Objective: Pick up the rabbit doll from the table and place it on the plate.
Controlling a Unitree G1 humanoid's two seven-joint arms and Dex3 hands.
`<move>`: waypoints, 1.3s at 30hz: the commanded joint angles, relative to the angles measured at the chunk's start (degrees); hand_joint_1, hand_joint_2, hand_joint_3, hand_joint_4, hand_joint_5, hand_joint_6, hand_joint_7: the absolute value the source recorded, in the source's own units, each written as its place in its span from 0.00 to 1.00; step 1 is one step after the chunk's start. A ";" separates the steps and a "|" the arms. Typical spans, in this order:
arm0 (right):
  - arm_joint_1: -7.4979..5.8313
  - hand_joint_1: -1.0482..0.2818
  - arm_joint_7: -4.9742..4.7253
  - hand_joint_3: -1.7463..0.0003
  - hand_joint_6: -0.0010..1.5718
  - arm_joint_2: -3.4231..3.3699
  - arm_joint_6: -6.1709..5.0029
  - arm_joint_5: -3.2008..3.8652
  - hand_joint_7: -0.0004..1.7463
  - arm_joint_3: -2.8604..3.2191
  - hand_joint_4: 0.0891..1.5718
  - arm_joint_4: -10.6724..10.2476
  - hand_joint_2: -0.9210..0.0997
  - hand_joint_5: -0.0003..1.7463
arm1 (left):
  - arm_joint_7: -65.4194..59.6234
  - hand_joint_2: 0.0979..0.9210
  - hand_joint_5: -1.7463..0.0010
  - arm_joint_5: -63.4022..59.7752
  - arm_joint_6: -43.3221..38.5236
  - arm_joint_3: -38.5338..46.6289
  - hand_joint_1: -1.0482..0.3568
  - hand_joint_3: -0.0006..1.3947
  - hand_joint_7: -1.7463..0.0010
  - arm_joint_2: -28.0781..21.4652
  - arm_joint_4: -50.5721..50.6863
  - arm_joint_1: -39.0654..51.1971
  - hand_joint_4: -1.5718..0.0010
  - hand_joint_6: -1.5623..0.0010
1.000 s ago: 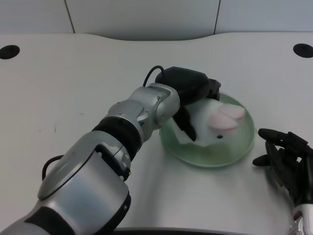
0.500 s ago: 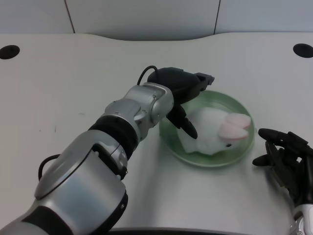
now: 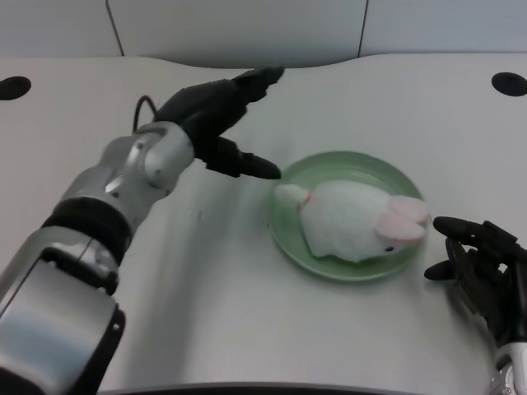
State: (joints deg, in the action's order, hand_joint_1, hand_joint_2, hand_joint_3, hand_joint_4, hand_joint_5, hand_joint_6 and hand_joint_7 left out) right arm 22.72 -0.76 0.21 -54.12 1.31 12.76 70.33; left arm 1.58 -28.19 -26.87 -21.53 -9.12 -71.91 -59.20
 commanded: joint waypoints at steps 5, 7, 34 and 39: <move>-0.36 0.52 2.04 0.80 0.56 0.06 1.73 2.02 0.28 0.93 0.51 -0.61 0.00 0.65 | 9.01 1.00 0.59 13.05 -7.62 10.25 0.17 0.11 0.95 -4.14 5.73 11.39 1.00 0.92; -0.38 0.52 2.61 0.81 0.55 -0.10 2.02 2.48 0.28 1.08 0.51 -0.75 0.00 0.65 | 10.48 1.00 0.55 15.00 -7.98 11.67 0.19 0.11 0.94 -4.52 7.65 13.60 1.00 0.89; 0.07 0.53 6.23 0.82 0.54 1.27 3.28 5.03 0.30 2.69 0.52 -1.72 0.00 0.64 | 21.50 1.00 0.27 53.24 27.18 33.09 0.29 0.34 0.82 1.87 57.29 58.71 0.67 0.57; 0.47 0.53 5.11 0.81 0.53 1.80 3.66 4.20 0.29 2.43 0.51 -1.05 0.00 0.63 | 20.16 1.00 0.26 52.44 27.31 33.55 0.29 0.34 0.80 2.57 56.76 58.74 0.64 0.56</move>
State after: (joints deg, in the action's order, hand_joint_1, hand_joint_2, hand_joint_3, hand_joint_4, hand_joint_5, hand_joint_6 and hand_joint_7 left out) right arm 22.94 4.76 0.85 -50.66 5.53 15.02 69.12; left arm 22.51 24.60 0.19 11.23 -6.37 -15.36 -0.69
